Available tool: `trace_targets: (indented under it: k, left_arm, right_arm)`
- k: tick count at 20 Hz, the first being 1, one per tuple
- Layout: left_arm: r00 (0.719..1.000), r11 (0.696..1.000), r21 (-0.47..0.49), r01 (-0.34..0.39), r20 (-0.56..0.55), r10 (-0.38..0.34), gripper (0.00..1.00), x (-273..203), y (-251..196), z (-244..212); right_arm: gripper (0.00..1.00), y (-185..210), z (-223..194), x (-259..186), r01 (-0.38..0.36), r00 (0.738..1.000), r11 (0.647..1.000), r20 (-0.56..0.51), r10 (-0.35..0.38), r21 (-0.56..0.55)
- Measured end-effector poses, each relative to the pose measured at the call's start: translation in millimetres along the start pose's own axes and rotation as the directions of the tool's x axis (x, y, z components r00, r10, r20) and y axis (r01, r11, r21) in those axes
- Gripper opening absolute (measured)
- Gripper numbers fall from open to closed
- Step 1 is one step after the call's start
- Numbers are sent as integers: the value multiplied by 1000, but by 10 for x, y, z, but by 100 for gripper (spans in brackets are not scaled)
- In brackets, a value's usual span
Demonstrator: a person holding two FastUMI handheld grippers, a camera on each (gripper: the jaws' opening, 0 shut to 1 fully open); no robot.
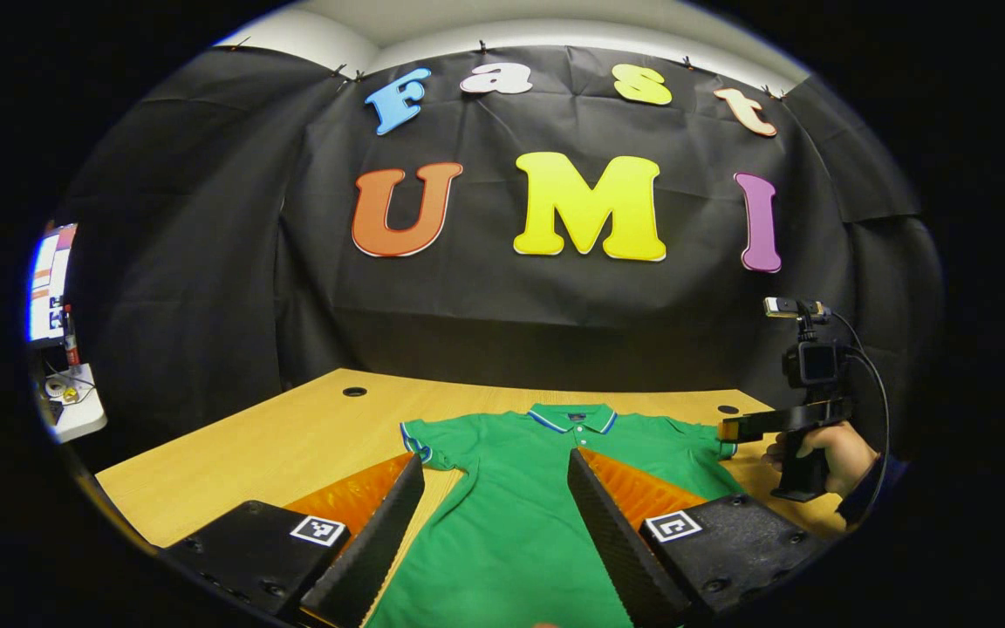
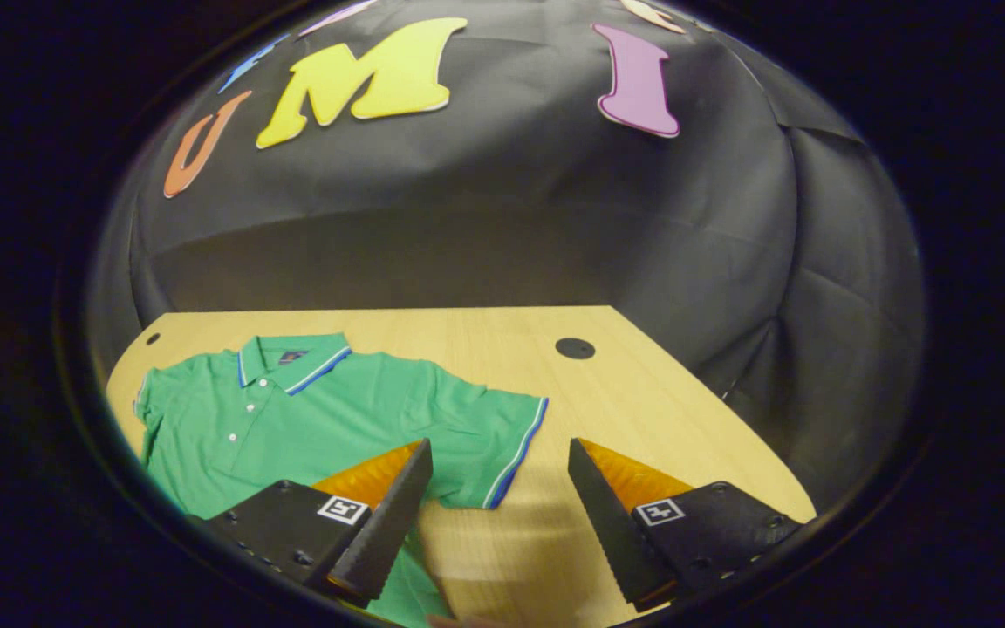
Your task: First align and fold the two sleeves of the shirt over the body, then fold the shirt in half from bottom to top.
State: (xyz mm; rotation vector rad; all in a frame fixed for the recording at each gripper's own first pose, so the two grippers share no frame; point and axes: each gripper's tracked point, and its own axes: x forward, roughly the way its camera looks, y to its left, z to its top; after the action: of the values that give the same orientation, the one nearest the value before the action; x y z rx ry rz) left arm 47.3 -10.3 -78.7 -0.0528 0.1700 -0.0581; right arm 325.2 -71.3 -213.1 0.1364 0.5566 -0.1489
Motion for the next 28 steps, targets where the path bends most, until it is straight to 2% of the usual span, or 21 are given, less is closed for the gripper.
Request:
trace_targets:
  k: [4, 8, 9, 11, 12, 13, 14, 16, 17, 18, 19, 21, 25, 28]
  left_arm:
    - [999, 1000, 6, 6, -41, -5, 100, 85, -54, -136]
    - [999, 999, 34, 19, -48, -17, 100, 89, -131, -177]
    - [999, 999, 39, 23, -46, -21, 100, 86, -155, -166]
    - [999, 998, 51, 23, -37, -21, 100, 77, -156, -129]
    - [999, 998, 55, 20, -31, -18, 100, 68, -139, -123]
    - [999, 998, 56, 16, -29, -14, 100, 64, -122, -123]
    - [999, 998, 54, 13, -30, -12, 100, 54, -114, -131]
    - [999, 999, 52, 13, -36, -11, 100, 48, -120, -147]
    - [999, 999, 51, 11, -39, -9, 100, 46, -112, -150]
    - [999, 999, 49, 12, -42, -9, 100, 50, -110, -160]
    - [999, 999, 46, 13, -46, -11, 100, 55, -114, -173]
    - [999, 999, 42, 12, -54, -9, 100, 65, -110, -192]
    - [999, 999, 36, 19, -50, -17, 100, 79, -113, -162]
    - [998, 1000, 21, 20, -58, -18, 100, 91, -101, -189]
  right_arm:
    - [95, 10, -123, 182, 15, 999, 1000, -43, -15, 15]
    - [86, 42, -186, 309, 19, 997, 999, -75, -16, 44]
    - [69, 58, -240, 325, 20, 996, 999, -93, -15, 49]
    - [51, 112, -238, 339, 5, 995, 998, -99, 2, 68]
    - [46, 90, -216, 351, 10, 995, 998, -95, -4, 62]
    - [32, 79, -195, 358, 11, 996, 999, -90, -6, 53]
    - [25, 109, -185, 357, -6, 996, 999, -91, 10, 44]
    - [24, 61, -151, 373, 10, 996, 1000, -84, -9, 14]
    - [10, 96, -138, 347, -3, 997, 1000, -81, 3, 5]
    - [10, 93, -94, 332, 2, 997, 1000, -72, -3, -6]
    - [0, 102, -85, 332, -1, 998, 1000, -66, -1, -18]
    - [2, 169, -55, 298, -20, 998, 997, -55, 16, -76]
    - [2, 255, 132, 229, 14, 1000, 982, 14, -11, -189]
    - [2, 434, 236, 153, 14, 998, 962, 66, 4, -271]
